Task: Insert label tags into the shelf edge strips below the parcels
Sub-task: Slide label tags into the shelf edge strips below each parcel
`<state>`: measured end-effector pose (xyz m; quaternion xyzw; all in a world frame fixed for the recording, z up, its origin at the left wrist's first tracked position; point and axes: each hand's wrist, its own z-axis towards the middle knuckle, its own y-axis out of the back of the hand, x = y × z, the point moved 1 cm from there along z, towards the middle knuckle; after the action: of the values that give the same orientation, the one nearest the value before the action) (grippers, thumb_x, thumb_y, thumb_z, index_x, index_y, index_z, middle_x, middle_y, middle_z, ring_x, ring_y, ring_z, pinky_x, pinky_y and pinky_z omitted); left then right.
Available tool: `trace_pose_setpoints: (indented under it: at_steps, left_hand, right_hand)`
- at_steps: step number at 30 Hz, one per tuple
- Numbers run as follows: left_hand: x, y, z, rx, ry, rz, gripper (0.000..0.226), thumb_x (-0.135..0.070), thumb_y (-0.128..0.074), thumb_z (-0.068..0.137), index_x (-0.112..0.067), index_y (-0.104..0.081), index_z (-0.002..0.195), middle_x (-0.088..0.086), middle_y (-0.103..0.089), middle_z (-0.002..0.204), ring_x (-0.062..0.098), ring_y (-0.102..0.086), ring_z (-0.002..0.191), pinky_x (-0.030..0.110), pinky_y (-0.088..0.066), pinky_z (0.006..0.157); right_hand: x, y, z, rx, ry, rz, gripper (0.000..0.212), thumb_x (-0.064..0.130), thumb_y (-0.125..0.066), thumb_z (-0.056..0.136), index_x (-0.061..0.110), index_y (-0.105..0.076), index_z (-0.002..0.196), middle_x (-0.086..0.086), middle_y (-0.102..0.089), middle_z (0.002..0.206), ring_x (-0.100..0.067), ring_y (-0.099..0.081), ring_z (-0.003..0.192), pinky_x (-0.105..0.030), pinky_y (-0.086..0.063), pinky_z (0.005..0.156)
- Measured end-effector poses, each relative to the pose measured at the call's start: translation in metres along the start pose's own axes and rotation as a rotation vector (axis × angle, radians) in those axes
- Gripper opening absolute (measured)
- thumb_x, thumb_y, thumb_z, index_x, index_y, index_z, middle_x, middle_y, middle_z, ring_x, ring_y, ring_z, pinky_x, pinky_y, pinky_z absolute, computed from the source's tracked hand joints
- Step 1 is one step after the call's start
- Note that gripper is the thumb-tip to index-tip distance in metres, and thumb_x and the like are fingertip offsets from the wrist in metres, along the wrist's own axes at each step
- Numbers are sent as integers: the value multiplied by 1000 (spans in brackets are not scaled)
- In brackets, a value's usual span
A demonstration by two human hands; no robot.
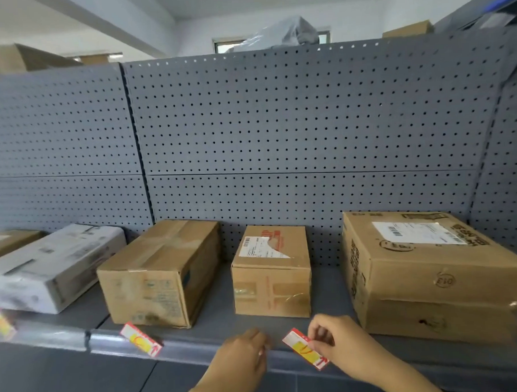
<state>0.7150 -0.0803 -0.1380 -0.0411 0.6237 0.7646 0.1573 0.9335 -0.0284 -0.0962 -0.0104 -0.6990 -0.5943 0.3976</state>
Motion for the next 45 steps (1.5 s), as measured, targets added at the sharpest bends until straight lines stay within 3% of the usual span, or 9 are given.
trace_pose_setpoints:
  at_steps: [8,14,18,21,30,37,41,45]
  left_hand:
    - [26,11,-11,45,46,10,32,-28,-39,88,-25,-58,114,-2,-58,120,17,-54,110,26,-40,92]
    - [37,8,-12,145,25,119,34,-25,-42,92,-25,-52,124,-2,-50,133,19,-47,121,26,-32,100]
    - [45,4,-12,210,-30,147,48,-32,-29,87,-23,-51,128,2,-45,139,21,-39,129,28,-27,107]
    - [47,2,-11,237,-71,212,44,-18,-43,89,-21,-46,133,6,-40,141,24,-36,131,33,-26,108]
    - [49,-6,-10,228,-114,249,45,-15,-43,92,-16,-39,137,8,-36,143,25,-31,133,34,-23,109]
    - [41,-9,-11,219,-68,302,43,-11,-48,88,-13,-43,131,11,-42,134,30,-38,125,36,-29,102]
    - [33,-6,-12,120,-1,260,40,-22,-70,71,-17,-59,109,10,-56,112,29,-55,104,37,-43,89]
    - [27,-12,-16,163,26,263,43,-7,-49,84,-14,-42,126,11,-38,131,29,-36,122,35,-29,102]
  right_hand:
    - [31,-13,17,5,36,11,11,19,-60,89,30,-61,92,11,-64,87,-4,-61,81,-18,-51,71]
    - [40,-23,28,-56,16,16,15,16,-61,87,30,-61,91,9,-65,90,-4,-62,82,-26,-56,75]
    - [49,-30,35,-90,-3,2,15,16,-61,86,30,-61,91,9,-65,89,-4,-62,82,-29,-57,75]
    - [54,-37,39,-108,-21,-19,14,17,-61,87,30,-60,91,9,-64,88,-5,-62,80,-29,-57,74]
    - [53,-55,42,-151,-50,-54,12,20,-60,86,32,-59,89,11,-65,87,-4,-62,80,-30,-56,74]
    - [58,-59,42,-210,-20,-3,13,18,-62,85,30,-60,86,12,-64,85,-3,-61,79,-28,-56,71]
    - [55,-59,41,-239,0,15,13,20,-62,85,32,-59,88,14,-63,88,0,-60,83,-27,-56,74]
    - [54,-60,41,-247,17,27,13,19,-62,86,31,-60,90,16,-62,90,1,-59,84,-26,-55,76]
